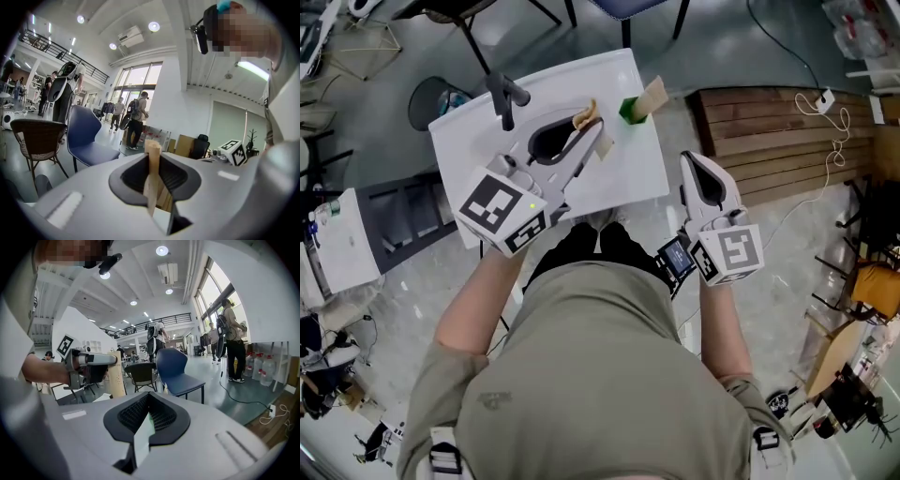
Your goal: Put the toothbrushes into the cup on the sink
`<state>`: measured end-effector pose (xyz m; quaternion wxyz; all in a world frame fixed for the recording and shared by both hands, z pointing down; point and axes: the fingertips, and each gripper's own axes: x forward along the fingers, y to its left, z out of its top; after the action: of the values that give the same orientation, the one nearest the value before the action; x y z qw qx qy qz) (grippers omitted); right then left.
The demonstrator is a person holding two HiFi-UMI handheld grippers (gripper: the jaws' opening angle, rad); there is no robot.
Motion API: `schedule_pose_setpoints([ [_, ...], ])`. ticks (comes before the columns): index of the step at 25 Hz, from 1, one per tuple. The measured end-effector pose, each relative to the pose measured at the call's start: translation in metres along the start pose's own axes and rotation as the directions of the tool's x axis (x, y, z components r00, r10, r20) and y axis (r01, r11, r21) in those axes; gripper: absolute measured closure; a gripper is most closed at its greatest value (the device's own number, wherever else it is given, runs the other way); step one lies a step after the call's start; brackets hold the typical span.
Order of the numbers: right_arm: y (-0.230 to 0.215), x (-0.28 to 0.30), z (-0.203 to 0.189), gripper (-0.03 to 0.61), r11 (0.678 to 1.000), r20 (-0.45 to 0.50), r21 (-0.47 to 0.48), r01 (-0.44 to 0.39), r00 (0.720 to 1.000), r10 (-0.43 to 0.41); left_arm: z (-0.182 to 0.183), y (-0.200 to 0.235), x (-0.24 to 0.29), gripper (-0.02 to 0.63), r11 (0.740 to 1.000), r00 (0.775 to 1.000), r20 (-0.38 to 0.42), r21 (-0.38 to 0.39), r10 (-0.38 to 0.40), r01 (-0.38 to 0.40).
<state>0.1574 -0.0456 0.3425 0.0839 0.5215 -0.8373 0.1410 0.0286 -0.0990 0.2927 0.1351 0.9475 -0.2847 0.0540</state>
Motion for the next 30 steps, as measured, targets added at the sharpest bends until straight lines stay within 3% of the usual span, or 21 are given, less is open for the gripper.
schedule_pose_setpoints([
  [18, -0.01, -0.012, -0.02, 0.568, 0.999, -0.065, 0.031, -0.034, 0.997, 0.036, 0.006, 0.033, 0.059, 0.554, 0.993, 0.994, 0.039, -0.056, 0.105, -0.103],
  [30, -0.028, -0.008, -0.026, 0.568, 0.998, -0.099, 0.029, -0.061, 0.993, 0.064, -0.007, 0.056, 0.079, 0.554, 0.972, 0.976, 0.046, -0.107, 0.214, -0.209],
])
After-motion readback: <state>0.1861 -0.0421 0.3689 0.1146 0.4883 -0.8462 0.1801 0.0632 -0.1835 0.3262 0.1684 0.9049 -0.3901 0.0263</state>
